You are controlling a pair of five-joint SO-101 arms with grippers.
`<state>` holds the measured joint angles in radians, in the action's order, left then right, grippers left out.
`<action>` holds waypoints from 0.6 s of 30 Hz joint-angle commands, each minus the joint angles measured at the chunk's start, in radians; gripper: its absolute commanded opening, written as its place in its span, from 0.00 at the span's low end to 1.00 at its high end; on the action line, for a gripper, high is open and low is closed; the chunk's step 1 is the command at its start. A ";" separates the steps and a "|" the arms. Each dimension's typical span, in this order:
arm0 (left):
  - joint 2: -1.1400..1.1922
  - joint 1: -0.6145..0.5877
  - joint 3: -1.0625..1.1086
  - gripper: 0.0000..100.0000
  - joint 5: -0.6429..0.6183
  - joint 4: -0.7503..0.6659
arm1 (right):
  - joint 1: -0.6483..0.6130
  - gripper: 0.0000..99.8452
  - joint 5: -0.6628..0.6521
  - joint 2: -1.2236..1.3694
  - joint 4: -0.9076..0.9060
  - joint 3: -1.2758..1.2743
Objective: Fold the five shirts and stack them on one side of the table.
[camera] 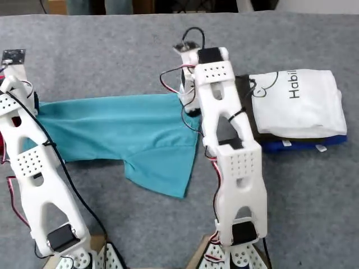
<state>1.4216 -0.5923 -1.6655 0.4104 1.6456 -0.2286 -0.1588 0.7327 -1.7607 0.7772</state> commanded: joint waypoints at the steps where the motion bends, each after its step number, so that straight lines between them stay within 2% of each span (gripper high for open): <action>1: 0.002 0.016 0.001 0.03 0.026 0.026 | -0.077 0.01 -0.058 -0.219 -0.006 -0.136; 8: 0.002 0.008 0.002 0.03 0.028 0.035 | -0.276 0.01 -0.379 -0.533 0.026 -0.670; 12: 0.002 0.007 0.001 0.03 0.028 0.034 | -0.365 0.02 -0.427 -0.641 0.152 -0.926; 18: 0.002 0.004 0.001 0.03 0.021 0.034 | -0.525 0.24 -0.428 -0.708 0.272 -1.147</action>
<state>1.4216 -0.5892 -1.6671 0.4258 1.6579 -0.6874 -0.5808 0.0775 -1.5228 -0.3092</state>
